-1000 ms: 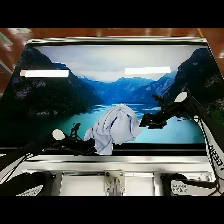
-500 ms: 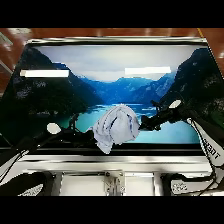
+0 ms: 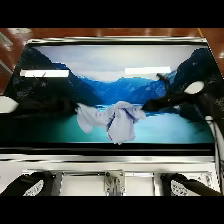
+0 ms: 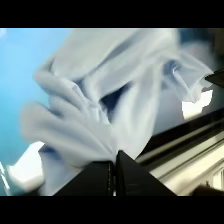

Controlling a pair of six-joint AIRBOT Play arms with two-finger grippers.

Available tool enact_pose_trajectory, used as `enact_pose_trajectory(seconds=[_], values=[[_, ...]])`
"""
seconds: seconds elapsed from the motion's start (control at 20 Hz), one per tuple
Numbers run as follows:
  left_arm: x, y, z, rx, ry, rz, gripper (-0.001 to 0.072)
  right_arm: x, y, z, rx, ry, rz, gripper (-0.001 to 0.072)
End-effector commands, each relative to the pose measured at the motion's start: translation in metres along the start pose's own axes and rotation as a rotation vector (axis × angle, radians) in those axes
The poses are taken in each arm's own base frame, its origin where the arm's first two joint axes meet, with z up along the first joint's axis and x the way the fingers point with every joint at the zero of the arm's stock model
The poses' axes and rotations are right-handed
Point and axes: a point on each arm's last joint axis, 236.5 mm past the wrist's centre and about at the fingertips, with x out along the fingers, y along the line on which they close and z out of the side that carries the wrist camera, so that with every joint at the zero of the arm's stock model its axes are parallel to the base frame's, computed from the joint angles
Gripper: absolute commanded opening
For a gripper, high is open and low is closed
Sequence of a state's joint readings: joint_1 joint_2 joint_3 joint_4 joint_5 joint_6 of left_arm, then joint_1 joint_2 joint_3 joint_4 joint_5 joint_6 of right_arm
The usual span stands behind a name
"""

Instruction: Fold the shirts.

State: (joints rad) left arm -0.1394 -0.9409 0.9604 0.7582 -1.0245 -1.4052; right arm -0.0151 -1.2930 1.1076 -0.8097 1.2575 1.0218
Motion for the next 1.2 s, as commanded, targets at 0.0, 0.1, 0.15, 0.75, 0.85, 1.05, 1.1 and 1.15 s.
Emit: enact_pose_trajectory(seconds=[0.0,0.1,0.15,0.75,0.85,1.05,1.1,1.15], values=[[-0.144,-0.098,0.098,0.367,-0.404,0.005,0.0033,-0.131,0.086,0.079,-0.362,-0.358,-0.146,0.007],[-0.236,-0.159,0.128,0.509,-0.658,0.026,0.0033,-0.225,0.15,0.111,-0.503,-0.659,-0.242,0.007],[-0.275,-0.183,0.133,0.568,-0.762,0.049,0.0033,-0.269,0.177,0.117,-0.543,-0.8,-0.288,0.007],[-0.342,-0.081,0.104,0.431,-0.669,0.65,0.0034,-0.368,0.167,0.075,-0.378,-0.948,-0.617,0.007],[-0.344,-0.088,0.125,0.449,-0.74,0.615,0.0034,-0.332,0.139,0.081,-0.306,-0.811,-0.59,0.007],[-0.311,-0.067,0.176,0.405,-0.74,0.518,0.0033,-0.268,0.069,0.109,-0.182,-0.609,-0.581,0.007],[-0.291,-0.05,0.184,0.37,-0.684,0.495,0.0034,-0.248,0.046,0.116,-0.142,-0.555,-0.587,0.007],[-0.266,-0.03,0.192,0.325,-0.612,0.464,0.0033,-0.223,0.023,0.12,-0.098,-0.491,-0.574,0.007]])
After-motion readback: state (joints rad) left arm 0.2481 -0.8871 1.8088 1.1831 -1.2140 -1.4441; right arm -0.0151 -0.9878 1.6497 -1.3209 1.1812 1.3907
